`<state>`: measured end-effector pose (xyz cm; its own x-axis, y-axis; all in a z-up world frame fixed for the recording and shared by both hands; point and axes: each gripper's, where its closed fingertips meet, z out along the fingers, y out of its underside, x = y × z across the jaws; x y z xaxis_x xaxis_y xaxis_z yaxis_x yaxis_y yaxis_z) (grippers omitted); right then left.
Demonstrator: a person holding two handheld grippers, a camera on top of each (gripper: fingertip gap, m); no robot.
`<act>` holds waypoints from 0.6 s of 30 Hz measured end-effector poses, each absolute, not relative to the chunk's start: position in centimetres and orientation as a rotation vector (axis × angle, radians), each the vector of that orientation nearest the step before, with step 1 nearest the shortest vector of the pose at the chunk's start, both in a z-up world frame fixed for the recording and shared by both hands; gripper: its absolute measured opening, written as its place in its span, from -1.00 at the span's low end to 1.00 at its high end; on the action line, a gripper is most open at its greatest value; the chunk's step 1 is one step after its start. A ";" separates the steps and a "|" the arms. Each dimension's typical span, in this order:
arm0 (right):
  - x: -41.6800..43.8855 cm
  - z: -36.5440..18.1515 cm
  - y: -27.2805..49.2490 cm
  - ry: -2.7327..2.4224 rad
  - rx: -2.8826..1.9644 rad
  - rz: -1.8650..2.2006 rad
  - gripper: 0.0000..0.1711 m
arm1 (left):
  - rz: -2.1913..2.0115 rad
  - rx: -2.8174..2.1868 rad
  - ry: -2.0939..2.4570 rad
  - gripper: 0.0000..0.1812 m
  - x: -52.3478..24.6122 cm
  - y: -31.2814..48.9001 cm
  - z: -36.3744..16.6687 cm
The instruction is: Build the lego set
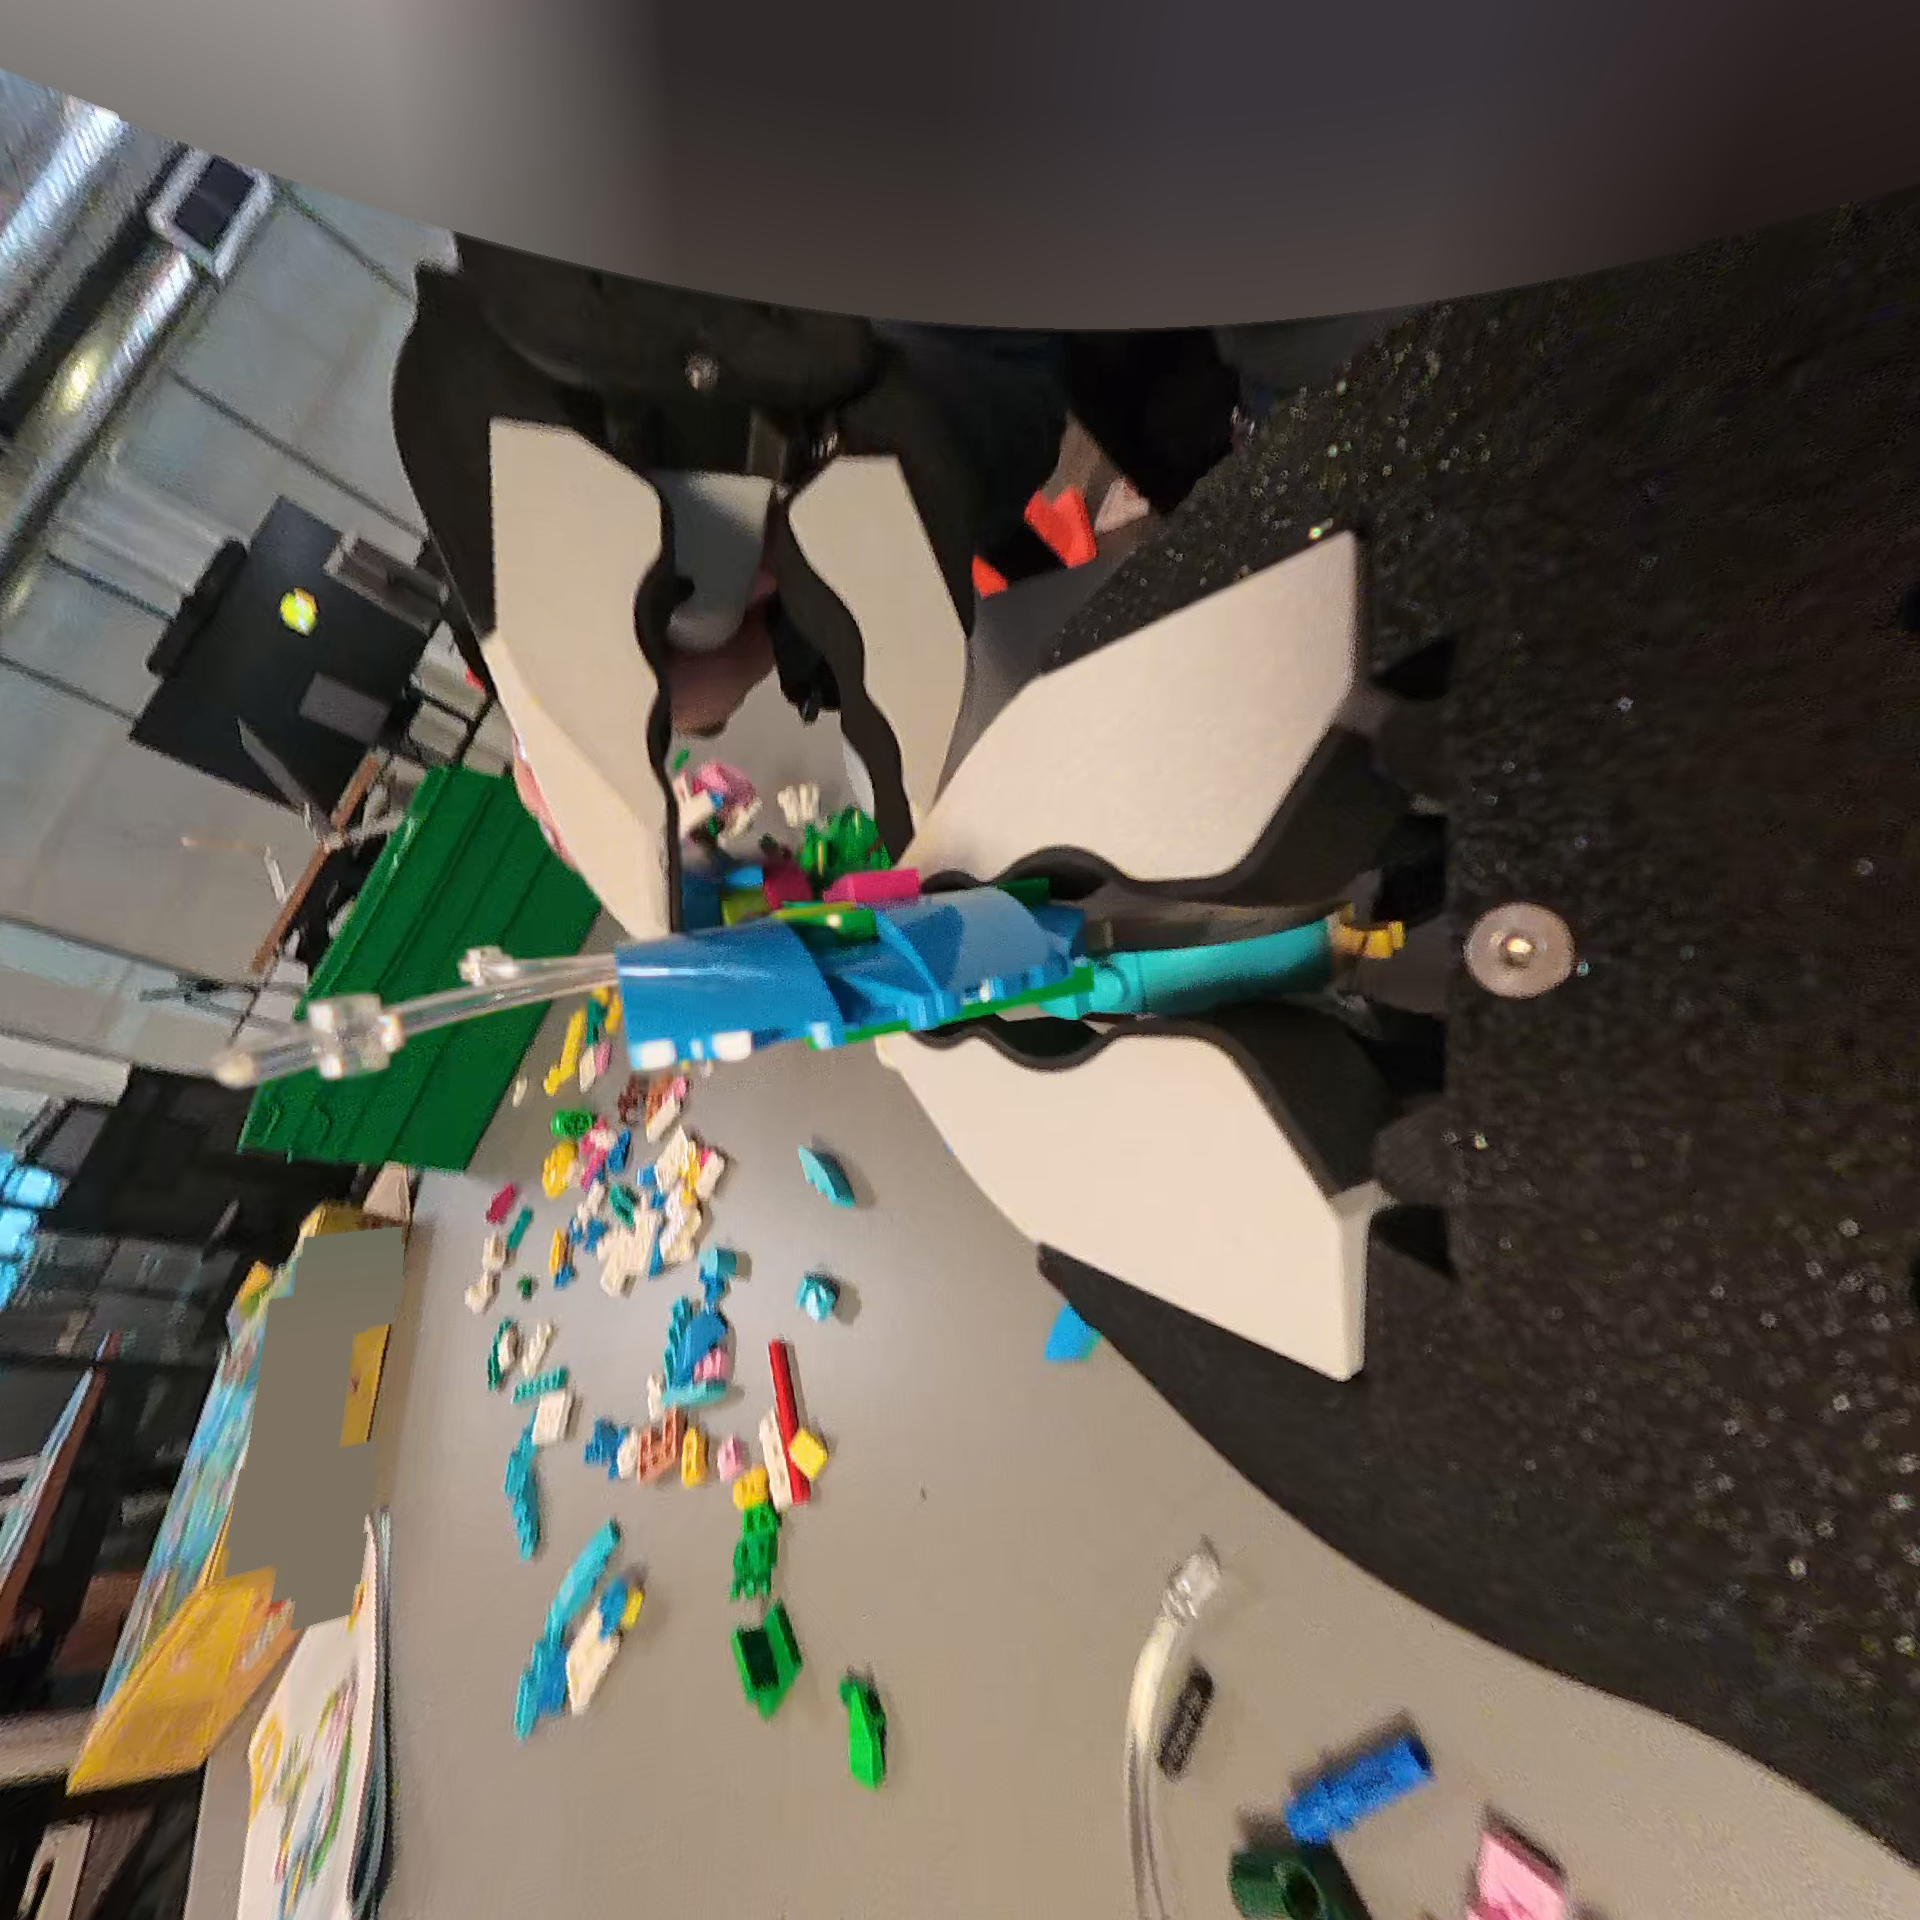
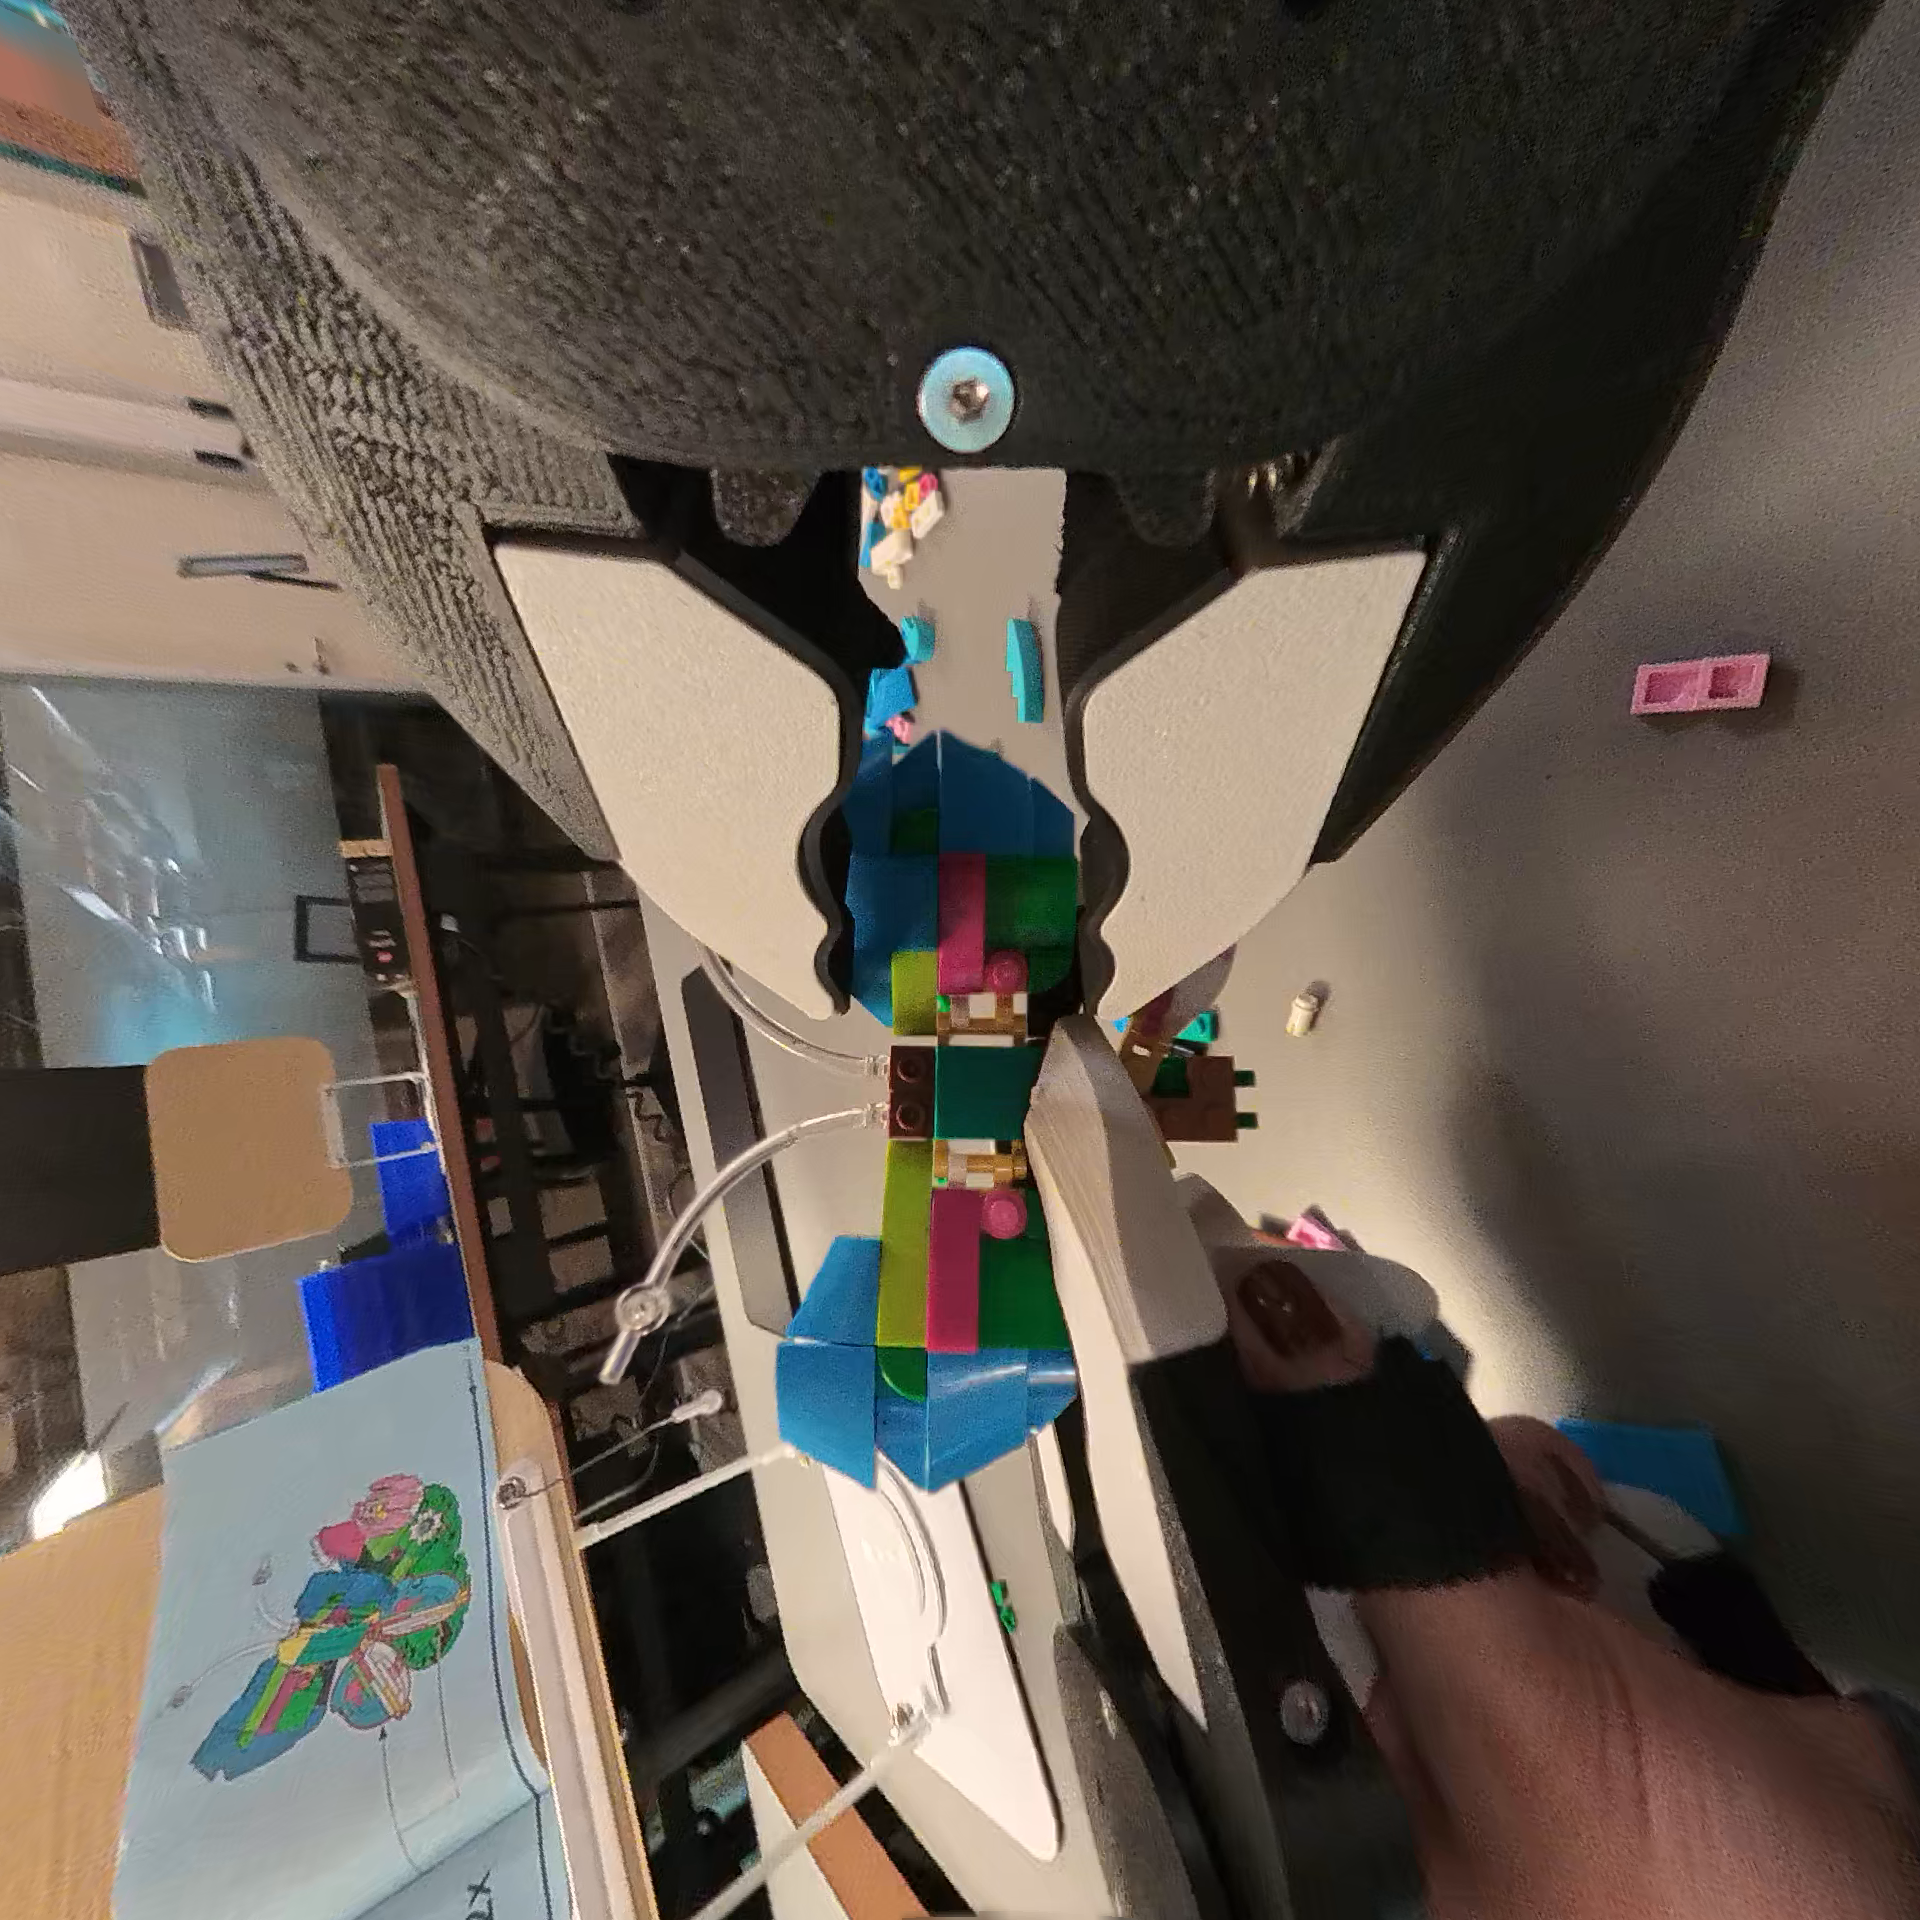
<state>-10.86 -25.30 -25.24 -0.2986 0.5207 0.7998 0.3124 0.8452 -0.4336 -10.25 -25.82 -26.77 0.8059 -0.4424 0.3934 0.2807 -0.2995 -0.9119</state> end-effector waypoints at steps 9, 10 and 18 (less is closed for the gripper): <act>-10.6 -26.7 -24.8 -1.930 -0.645 0.320 -0.54 | -0.716 -1.802 0.129 -0.79 -9.4 -25.6 -27.6; -10.7 -26.8 -24.8 -1.927 -0.640 0.311 -0.54 | -0.708 -1.806 0.124 -0.79 -9.5 -25.6 -27.7; -10.7 -26.1 -24.9 -1.881 -0.640 0.390 -0.54 | -0.769 -1.769 0.114 -0.80 -9.7 -25.8 -27.2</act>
